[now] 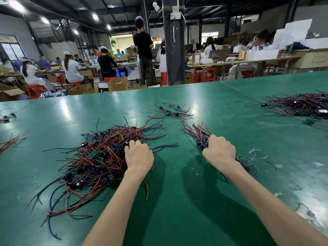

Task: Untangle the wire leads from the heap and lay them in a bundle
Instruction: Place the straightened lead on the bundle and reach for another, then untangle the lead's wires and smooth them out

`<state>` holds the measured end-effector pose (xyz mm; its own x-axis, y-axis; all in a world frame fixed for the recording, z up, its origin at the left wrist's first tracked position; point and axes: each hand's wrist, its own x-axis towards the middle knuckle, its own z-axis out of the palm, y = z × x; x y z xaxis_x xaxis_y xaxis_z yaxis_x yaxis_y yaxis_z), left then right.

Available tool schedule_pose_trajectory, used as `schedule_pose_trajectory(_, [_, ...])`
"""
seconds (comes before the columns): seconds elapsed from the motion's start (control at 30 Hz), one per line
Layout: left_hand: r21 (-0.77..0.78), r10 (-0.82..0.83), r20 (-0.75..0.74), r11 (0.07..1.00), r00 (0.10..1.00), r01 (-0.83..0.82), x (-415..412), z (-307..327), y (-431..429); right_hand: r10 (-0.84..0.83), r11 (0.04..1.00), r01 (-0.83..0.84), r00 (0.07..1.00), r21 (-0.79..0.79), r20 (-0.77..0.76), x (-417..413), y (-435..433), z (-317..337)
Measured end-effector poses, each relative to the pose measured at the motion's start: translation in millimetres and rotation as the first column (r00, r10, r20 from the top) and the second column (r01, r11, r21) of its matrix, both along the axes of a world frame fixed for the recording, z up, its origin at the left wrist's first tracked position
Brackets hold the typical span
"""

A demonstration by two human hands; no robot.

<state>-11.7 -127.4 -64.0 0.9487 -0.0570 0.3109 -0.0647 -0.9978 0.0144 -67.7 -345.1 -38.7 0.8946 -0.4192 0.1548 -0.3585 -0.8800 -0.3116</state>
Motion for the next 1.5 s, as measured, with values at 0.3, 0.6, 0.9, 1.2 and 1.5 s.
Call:
schedule_pose_trajectory(0.3, [-0.048, 0.013, 0.013, 0.999, 1.000, -0.012, 2, -1, 5, 0.200, 0.946, -0.160, 0.972, -0.282, 0.121, -1, 14, -12])
schedule_pose_trajectory(0.6, [-0.273, 0.015, 0.185, 0.961, 0.983, 0.037, 1, 8, 6, 0.298, 0.912, -0.279, 0.955, -0.301, 0.016, 4, 4, -18])
schedule_pose_trajectory(0.9, [-0.334, -0.131, 0.316, 0.912, 0.940, 0.239, -3, 9, 0, 0.325, 0.932, -0.286, 0.932, -0.223, 0.162, 3, 10, -17])
schedule_pose_trajectory(1.2, [-0.304, -0.470, 0.380, 0.750, 0.797, 0.587, -23, 9, -28, 0.416, 0.670, -0.522, 0.853, 0.528, 0.315, -3, 42, -23])
schedule_pose_trajectory(1.5, [-0.604, -0.387, 0.355, 0.600, 0.851, 0.524, -15, 7, -26, 0.244, 0.288, -0.396, 0.911, 0.872, 0.333, -2, 39, -18])
